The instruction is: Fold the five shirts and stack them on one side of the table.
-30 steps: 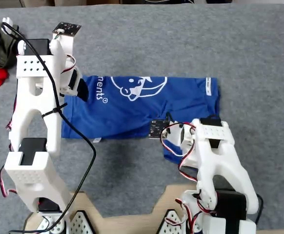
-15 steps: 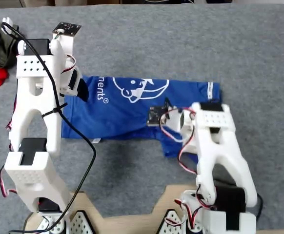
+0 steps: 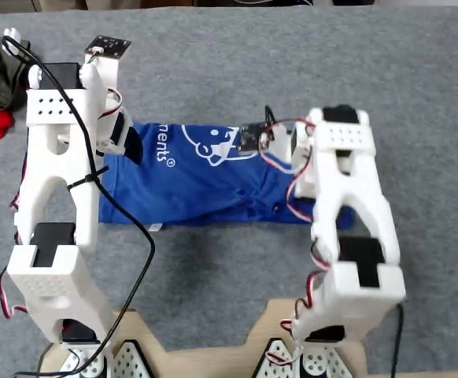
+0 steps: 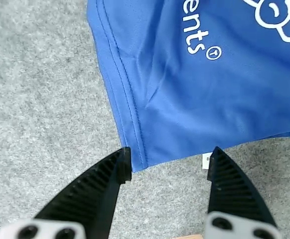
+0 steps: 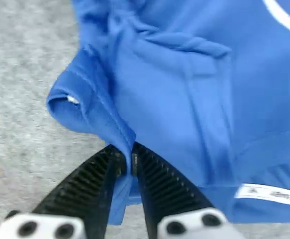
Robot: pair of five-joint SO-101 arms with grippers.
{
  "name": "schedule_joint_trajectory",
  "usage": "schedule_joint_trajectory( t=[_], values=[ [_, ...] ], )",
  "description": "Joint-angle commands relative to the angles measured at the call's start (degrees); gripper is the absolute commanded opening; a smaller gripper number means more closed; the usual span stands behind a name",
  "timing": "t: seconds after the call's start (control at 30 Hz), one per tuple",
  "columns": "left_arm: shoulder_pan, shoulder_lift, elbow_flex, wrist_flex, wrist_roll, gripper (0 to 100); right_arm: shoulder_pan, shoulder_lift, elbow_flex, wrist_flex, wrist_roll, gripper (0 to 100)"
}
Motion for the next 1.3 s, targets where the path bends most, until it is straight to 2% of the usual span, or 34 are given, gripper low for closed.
schedule_joint_trajectory(
  t=[0.0, 0.27, 0.67, 0.83, 1.1, 1.27],
  values=[
    [0.1, -3.3, -2.0, 0.7, -0.5, 26, 0.3, 4.8, -11.5, 3.7, 0.5, 0.5],
    [0.2, -3.3, -2.0, 0.7, -1.4, 26, 0.6, 14.4, -24.0, 8.7, 0.4, 0.5],
    [0.2, -3.3, -2.0, 0.7, -2.5, 26, 0.7, 19.3, -30.0, 8.8, 0.5, 0.9],
    [0.4, -3.3, -2.1, 0.7, -2.5, 26, 0.7, 19.5, -30.5, 7.2, -0.2, 12.1],
    [0.4, -3.4, -2.1, 0.7, -2.5, 26, 0.7, 19.2, -30.4, 4.7, -6.9, 27.5],
    [0.4, -3.4, -2.1, 0.7, -2.5, 26, 1.5, 19.0, -30.5, 9.0, -6.9, 28.7]
  ],
)
